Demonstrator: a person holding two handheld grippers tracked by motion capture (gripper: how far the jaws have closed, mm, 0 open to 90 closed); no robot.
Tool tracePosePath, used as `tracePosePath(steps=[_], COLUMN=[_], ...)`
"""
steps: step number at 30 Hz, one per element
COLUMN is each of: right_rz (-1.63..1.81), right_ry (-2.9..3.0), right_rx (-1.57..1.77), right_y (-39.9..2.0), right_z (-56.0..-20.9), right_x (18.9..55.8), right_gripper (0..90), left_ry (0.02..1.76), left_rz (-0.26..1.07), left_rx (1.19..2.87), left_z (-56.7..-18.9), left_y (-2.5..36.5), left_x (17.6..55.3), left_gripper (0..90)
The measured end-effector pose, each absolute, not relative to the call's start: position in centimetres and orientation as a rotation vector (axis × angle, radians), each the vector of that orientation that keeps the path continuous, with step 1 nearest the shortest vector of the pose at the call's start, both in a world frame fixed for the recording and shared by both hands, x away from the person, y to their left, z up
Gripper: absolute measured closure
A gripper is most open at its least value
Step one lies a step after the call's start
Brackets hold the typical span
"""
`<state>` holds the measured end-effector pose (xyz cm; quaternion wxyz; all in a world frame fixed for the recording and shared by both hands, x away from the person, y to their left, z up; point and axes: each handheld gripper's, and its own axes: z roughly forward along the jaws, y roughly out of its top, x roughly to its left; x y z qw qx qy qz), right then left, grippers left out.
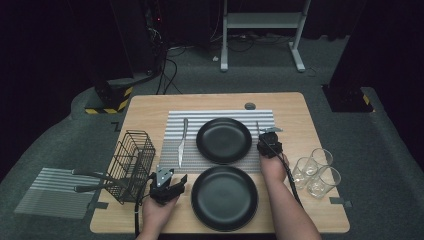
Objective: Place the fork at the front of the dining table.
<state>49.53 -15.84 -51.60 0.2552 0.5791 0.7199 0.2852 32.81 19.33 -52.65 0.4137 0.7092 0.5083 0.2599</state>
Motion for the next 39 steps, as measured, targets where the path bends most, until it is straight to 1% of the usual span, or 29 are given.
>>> tracePosePath(steps=[5,6,8,11,24,32,35,39], right_rz=[0.788,0.788,0.791,0.818,0.899,0.887,0.881,0.899], right_ry=[1.966,1.966,1.977,1.967,2.007,2.007,2.029,2.027], right_rx=[1.563,1.563,1.552,1.544,1.532,1.495,1.508,1.505], right_y=[-15.8,-15.8,-15.6,-15.5,-15.9,-16.2,-16.5,-16.3], right_z=[-51.2,-51.2,-50.6,-50.4,-50.3,-50.8,-51.0,-51.4], right_x=[49.2,49.2,48.5,47.9,43.9,42.2,41.8,41.6], right_gripper=[69.4,69.4,62.8,58.7,46.9,46.6,50.7,52.7], left_ry=[1.260,1.260,1.263,1.259,1.263,1.250,1.250,1.252], left_rz=[0.665,0.665,0.662,0.667,0.671,0.674,0.674,0.674], left_rx=[1.802,1.802,1.796,1.807,1.806,1.820,1.819,1.814], left_z=[-52.6,-52.6,-52.6,-52.6,-52.6,-52.6,-52.6,-52.6], left_y=[19.5,19.5,19.4,19.4,19.3,19.4,19.4,19.3], left_x=[32.9,32.9,32.9,32.9,32.8,32.8,32.8,32.8], left_gripper=[41.2,41.2,41.2,41.2,41.2,41.1,41.1,41.1])
